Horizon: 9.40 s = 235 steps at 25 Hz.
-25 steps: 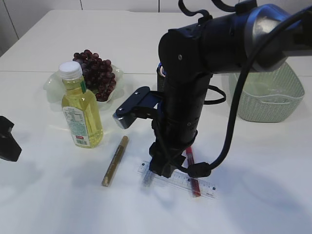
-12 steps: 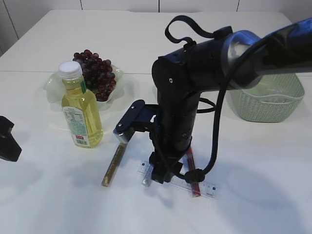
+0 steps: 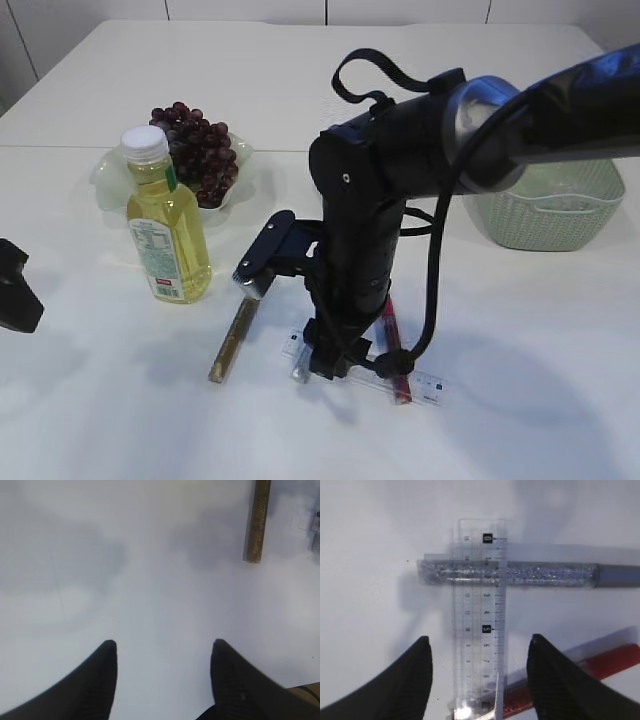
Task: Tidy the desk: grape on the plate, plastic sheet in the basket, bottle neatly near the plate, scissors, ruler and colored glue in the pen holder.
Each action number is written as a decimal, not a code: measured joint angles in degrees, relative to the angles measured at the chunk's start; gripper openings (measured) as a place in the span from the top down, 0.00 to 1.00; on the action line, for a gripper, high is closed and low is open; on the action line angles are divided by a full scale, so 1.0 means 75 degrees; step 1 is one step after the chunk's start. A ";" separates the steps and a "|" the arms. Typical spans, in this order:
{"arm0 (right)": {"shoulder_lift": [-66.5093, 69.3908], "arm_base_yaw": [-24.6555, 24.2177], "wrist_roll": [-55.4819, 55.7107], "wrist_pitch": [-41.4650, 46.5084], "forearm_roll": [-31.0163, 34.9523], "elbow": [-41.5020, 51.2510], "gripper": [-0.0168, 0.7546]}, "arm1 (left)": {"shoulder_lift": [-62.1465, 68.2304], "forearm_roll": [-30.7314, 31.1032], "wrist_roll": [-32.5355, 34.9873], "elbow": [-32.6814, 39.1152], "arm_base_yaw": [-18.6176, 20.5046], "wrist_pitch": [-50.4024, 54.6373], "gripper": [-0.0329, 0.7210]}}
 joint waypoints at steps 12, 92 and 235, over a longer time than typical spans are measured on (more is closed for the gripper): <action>0.0307 0.0000 0.0000 -0.0263 0.0000 0.0000 0.36 | 0.0000 0.0000 0.0000 0.0000 0.0000 0.0000 0.38; -0.0759 -0.3424 -0.5340 -0.1781 0.7999 -0.1692 0.60 | 0.0000 0.0000 0.0019 0.0000 0.0000 0.0000 0.38; 0.0160 -0.2002 0.5636 0.0210 0.0597 -0.0905 0.87 | 0.0000 -0.0284 0.0019 0.0000 0.0000 -0.0506 0.38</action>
